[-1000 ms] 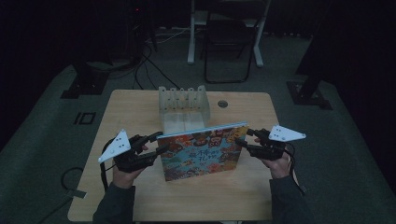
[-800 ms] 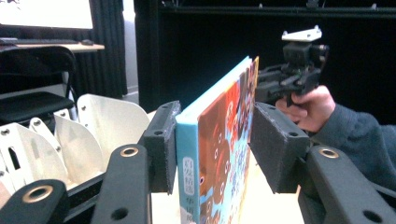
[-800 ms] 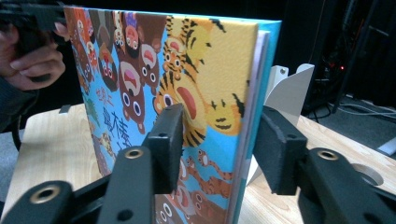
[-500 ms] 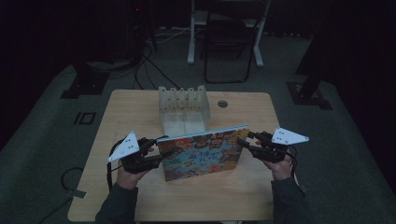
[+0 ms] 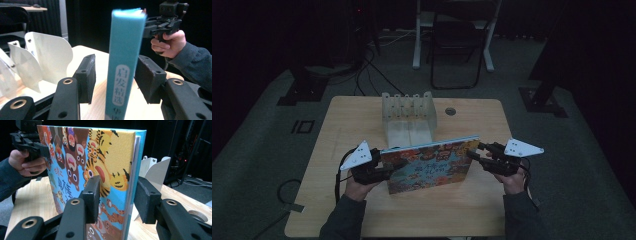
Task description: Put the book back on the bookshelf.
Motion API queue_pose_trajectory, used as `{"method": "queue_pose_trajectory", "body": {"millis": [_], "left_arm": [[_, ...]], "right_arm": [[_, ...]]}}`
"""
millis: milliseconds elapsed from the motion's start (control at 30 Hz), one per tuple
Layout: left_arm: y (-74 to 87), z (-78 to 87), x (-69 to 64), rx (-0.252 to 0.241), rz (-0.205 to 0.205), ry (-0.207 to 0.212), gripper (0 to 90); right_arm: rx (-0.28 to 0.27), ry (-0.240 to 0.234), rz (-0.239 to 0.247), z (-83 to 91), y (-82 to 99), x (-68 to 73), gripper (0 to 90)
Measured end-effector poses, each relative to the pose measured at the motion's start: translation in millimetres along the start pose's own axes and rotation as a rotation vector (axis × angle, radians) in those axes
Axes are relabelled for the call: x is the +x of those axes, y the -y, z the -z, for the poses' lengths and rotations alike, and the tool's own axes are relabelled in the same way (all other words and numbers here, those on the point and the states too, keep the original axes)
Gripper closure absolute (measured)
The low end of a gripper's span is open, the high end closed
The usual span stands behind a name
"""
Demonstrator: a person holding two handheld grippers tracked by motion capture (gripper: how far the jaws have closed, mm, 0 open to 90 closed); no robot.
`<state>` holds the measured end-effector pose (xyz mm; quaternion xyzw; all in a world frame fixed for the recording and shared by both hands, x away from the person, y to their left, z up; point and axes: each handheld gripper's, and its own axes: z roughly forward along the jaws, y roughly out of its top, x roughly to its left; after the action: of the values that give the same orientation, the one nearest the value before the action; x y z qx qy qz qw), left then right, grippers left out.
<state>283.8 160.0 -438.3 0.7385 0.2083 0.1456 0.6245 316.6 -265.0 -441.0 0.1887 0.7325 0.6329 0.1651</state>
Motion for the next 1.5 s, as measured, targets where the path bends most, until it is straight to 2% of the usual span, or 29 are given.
{"method": "queue_pose_trajectory", "body": {"millis": [133, 433, 667, 733, 800, 900, 1000, 1133, 1500], "left_arm": [[3.7, -10.0, -0.4, 0.02, -0.006, 0.025, 55.1], [7.2, -21.6, -4.6, 0.01, -0.024, 0.018, 52.7], [11.6, -23.1, -0.1, -0.014, -0.003, 0.043, 45.8], [13.1, -24.1, 0.4, -0.031, -0.005, 0.046, 40.1], [13.7, -24.1, -0.2, -0.036, -0.015, 0.037, 39.6], [15.2, -24.5, -1.1, -0.04, -0.033, 0.023, 43.8], [16.0, -24.2, -0.7, -0.046, -0.03, 0.046, 47.7], [17.4, -23.4, -5.6, -0.058, -0.06, 0.038, 58.6], [19.6, -24.4, -7.0, -0.066, -0.065, 0.092, 67.0]], "right_arm": [[0.0, -0.001, -0.003, 0.1, 1.1, 0.3, 57.2], [0.012, -0.009, -0.014, -0.7, 8.2, -0.1, 57.1], [0.016, -0.013, -0.018, -0.6, 10.0, 0.1, 57.0], [0.016, -0.013, -0.019, -0.9, 11.2, 0.0, 56.9], [0.017, -0.013, -0.021, -1.0, 11.8, 0.2, 57.0], [0.019, -0.015, -0.023, -0.9, 13.0, 0.2, 57.1], [0.025, -0.016, -0.024, -0.8, 14.6, 0.0, 57.1], [0.032, -0.013, -0.03, -0.1, 18.4, -2.0, 57.0], [0.051, -0.007, -0.05, 3.8, 28.0, -6.1, 56.8]]}}
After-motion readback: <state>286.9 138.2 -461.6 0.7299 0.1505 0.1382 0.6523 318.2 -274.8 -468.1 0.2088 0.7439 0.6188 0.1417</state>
